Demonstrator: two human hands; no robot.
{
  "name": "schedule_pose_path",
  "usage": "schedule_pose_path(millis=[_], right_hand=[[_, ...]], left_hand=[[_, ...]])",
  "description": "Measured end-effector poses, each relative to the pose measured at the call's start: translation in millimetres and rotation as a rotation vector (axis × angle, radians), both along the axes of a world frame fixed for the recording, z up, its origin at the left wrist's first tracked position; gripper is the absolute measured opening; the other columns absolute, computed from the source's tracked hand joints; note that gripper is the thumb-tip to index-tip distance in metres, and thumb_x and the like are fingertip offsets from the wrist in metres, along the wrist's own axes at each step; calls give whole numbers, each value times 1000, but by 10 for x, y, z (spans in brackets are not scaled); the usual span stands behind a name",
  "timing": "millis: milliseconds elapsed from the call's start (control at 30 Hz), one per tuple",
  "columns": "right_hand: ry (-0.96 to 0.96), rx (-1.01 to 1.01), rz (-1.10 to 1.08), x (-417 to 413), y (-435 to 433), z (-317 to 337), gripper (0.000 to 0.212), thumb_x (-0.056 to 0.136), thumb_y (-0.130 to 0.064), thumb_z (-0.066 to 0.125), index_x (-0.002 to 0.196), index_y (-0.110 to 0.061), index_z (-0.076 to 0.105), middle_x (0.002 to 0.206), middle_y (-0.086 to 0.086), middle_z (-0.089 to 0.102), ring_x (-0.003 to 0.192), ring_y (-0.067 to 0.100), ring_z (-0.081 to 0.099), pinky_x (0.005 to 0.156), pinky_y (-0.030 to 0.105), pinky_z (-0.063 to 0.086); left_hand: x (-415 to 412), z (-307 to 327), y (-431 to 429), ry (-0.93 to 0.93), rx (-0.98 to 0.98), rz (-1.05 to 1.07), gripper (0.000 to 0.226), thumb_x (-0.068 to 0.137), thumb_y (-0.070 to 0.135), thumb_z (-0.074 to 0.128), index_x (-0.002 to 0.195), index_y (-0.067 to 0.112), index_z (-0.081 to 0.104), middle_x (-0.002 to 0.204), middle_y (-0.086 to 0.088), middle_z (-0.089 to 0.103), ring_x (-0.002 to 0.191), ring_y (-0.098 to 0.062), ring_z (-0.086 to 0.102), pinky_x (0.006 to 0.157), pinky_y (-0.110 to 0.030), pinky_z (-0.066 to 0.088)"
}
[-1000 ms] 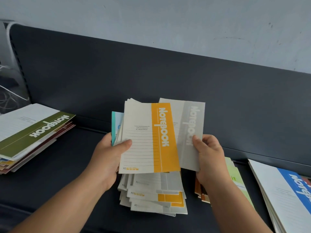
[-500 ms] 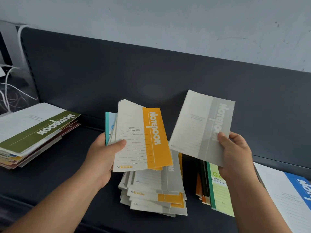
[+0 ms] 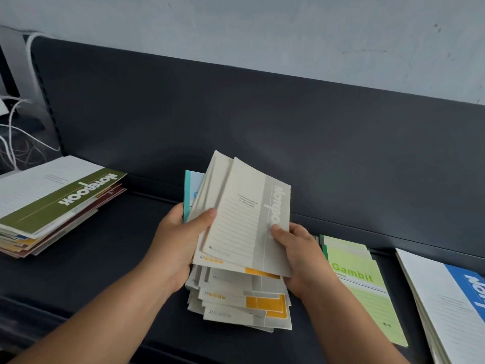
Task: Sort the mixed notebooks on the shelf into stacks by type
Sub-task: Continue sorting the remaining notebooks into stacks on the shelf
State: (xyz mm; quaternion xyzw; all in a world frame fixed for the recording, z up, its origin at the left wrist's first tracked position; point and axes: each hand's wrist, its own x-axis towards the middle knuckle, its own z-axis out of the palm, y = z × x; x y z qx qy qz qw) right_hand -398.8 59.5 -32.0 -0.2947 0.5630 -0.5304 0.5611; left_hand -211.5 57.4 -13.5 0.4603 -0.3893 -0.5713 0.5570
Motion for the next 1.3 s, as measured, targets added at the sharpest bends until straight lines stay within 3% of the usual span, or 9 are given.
schedule_pose_path(millis=[67,167,333,567,700,867,1000,1300], right_hand=[[-60,43,36,-19,-19,-27,19,92,-20,66,111,-21,61,103,7,75,96,32,71,83,54,58],[-84,56,59,-29,-37,-58,21,91,-11,65,111,-16,63,100,7,77,96,32,71,88,55,56],[-31,84,33,-80,-42,-107,22,90,-9,66,110,-18,63,99,6,76,94,33,72,86,57,56],[25,75,-26,-110,-47,-104,22,92,-9,65,111,-20,63,102,6,74,92,31,71,80,52,58],[98,67,-45,-113,-27,-66,21,93,-12,63,112,-21,62,103,5,72,92,30,69,79,48,58],[358,42,-62,-143,-2,-89,25,97,-16,59,121,-19,56,108,3,65,92,24,62,72,37,52],[550,41,-23,-109,-44,-205,33,94,-11,59,126,-17,52,111,1,63,92,17,61,60,25,46],[789,7,26,-12,-45,-216,59,92,-7,60,143,-20,33,105,-10,51,92,12,52,64,21,44]], left_hand=[[-6,9,8,-5,20,17,15,98,31,50,100,25,64,85,0,76,79,-19,73,63,-37,56],[5,4,5,-7,72,46,23,102,24,42,99,21,64,83,-4,74,77,-22,71,66,-41,57],[56,-36,-30,-62,36,59,20,97,10,49,97,23,64,89,0,76,83,-20,72,67,-38,56],[81,-87,-52,-79,20,52,18,98,12,52,103,24,63,96,1,75,90,-20,71,72,-40,56],[110,-82,-72,-26,27,70,16,99,15,50,99,25,62,89,0,74,83,-19,70,68,-38,55],[303,-75,-181,-26,-10,243,17,99,12,50,108,25,58,105,1,66,96,-18,62,66,-36,53],[424,-43,-243,-5,-32,333,21,99,11,50,113,25,57,103,6,67,95,-13,64,66,-34,53],[329,-12,-196,-10,-14,234,19,99,11,51,103,27,60,102,4,70,97,-16,66,68,-33,53]])
